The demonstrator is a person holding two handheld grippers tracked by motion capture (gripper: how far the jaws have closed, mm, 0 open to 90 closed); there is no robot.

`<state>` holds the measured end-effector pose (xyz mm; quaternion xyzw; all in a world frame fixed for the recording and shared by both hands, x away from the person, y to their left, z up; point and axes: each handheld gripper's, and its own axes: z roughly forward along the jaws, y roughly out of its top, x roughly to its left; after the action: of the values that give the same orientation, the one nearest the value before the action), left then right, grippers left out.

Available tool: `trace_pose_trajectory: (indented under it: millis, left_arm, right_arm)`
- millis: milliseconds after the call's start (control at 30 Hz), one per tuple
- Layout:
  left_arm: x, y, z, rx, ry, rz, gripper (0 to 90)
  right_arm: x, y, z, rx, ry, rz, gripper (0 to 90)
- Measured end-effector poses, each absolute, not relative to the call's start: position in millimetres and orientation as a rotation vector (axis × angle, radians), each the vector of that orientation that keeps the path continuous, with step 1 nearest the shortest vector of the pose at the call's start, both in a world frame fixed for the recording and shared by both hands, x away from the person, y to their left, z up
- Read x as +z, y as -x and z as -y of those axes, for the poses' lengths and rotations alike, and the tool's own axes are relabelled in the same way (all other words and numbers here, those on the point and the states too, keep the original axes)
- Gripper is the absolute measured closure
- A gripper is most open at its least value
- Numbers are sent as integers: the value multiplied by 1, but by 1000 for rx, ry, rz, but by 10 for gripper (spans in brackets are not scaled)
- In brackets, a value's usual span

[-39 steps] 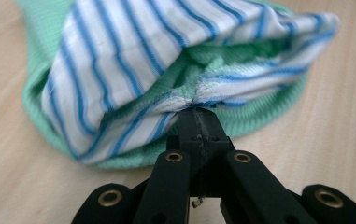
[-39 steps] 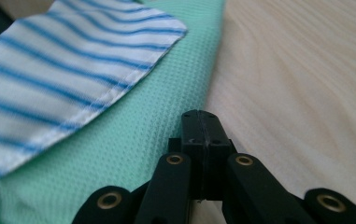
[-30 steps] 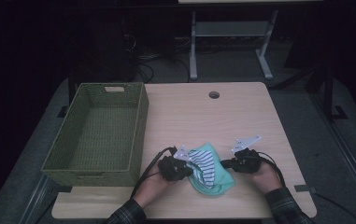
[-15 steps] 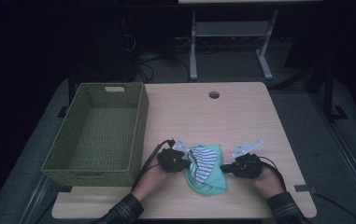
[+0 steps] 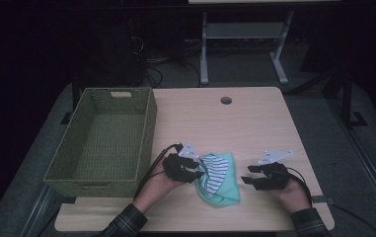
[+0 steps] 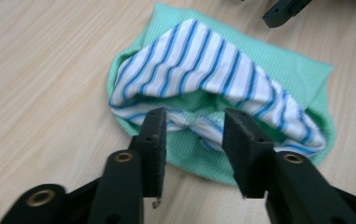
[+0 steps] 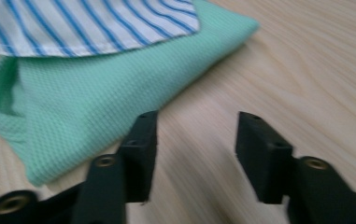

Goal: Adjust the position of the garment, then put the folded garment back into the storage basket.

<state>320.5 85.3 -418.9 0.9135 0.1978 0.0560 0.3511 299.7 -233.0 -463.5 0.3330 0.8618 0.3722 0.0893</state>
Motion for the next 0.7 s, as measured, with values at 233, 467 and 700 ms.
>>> trace_pose_trajectory:
  millis: [233,467,700]
  left_arm:
    - [-412,-330,-83,126,-2416,-469,456]
    - [-408,-339,-76,67,-2459,-418,422]
    - [-415,-342,-64,39,-2511,-380,413]
  right_arm:
    - [-472,-296,245,1000,-1081,-2492,124]
    - [-478,-294,252,986,-1104,-2459,79]
    - [-480,-294,252,1014,-1095,-2442,77]
